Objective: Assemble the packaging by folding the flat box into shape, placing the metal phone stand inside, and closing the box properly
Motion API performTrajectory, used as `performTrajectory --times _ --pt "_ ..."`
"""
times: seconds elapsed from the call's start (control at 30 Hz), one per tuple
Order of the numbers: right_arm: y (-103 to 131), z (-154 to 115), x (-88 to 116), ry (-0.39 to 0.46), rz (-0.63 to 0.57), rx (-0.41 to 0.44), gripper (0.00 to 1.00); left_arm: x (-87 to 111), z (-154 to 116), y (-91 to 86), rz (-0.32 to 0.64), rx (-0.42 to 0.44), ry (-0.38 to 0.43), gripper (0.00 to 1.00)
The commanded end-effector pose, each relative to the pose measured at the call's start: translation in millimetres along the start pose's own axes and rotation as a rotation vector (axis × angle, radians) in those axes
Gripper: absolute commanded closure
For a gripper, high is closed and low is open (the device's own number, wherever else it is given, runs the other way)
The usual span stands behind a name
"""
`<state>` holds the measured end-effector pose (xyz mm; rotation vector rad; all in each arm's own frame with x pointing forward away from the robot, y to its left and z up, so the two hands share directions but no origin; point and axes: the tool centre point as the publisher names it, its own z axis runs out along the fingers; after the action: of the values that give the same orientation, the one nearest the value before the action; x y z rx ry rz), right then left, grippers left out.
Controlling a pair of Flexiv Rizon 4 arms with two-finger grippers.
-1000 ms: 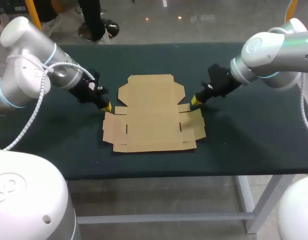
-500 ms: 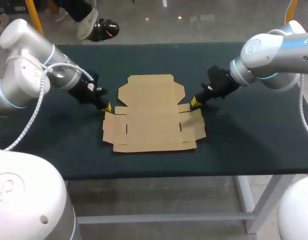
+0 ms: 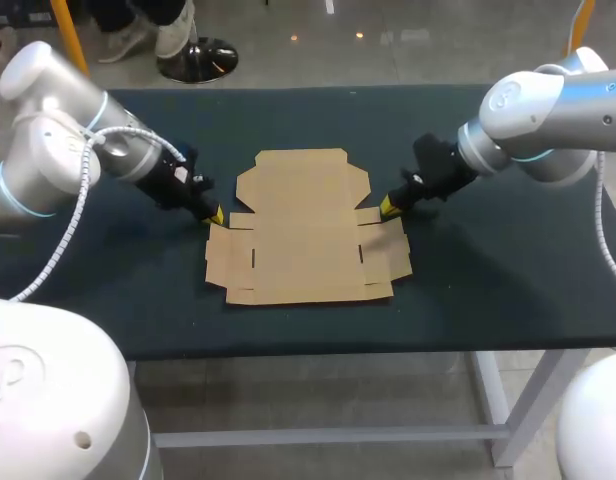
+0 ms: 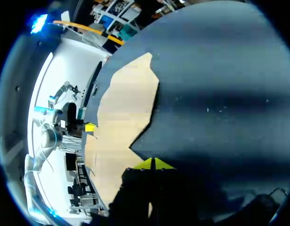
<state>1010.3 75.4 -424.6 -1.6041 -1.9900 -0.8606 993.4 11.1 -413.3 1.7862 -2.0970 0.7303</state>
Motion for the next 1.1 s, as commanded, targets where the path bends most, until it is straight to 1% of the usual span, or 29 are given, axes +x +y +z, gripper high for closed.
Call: performTrajectory --times 0.03,0.33,0.5,0.67,1.1 --pt "2.4 3.9 -2.2 0.016 -0.004 0.006 1.0 -5.1 3.3 -0.1 0.001 0.002 0.017 1.0" --pt "1.8 5.4 1.8 0.032 -0.012 -0.003 1.0 -7.2 4.8 0.8 0.007 0.005 0.068 1.0" --pt "2.5 6.7 2.3 0.041 -0.012 -0.004 1.0 -1.9 6.0 2.1 0.039 0.004 0.105 1.0" --pt "3.5 7.5 3.4 0.047 -0.012 -0.005 1.0 4.6 6.9 2.6 0.06 0.003 0.117 1.0" --pt "3.6 8.6 5.3 0.058 -0.009 -0.006 1.0 12.4 7.1 3.0 0.084 0.007 0.15 1.0"
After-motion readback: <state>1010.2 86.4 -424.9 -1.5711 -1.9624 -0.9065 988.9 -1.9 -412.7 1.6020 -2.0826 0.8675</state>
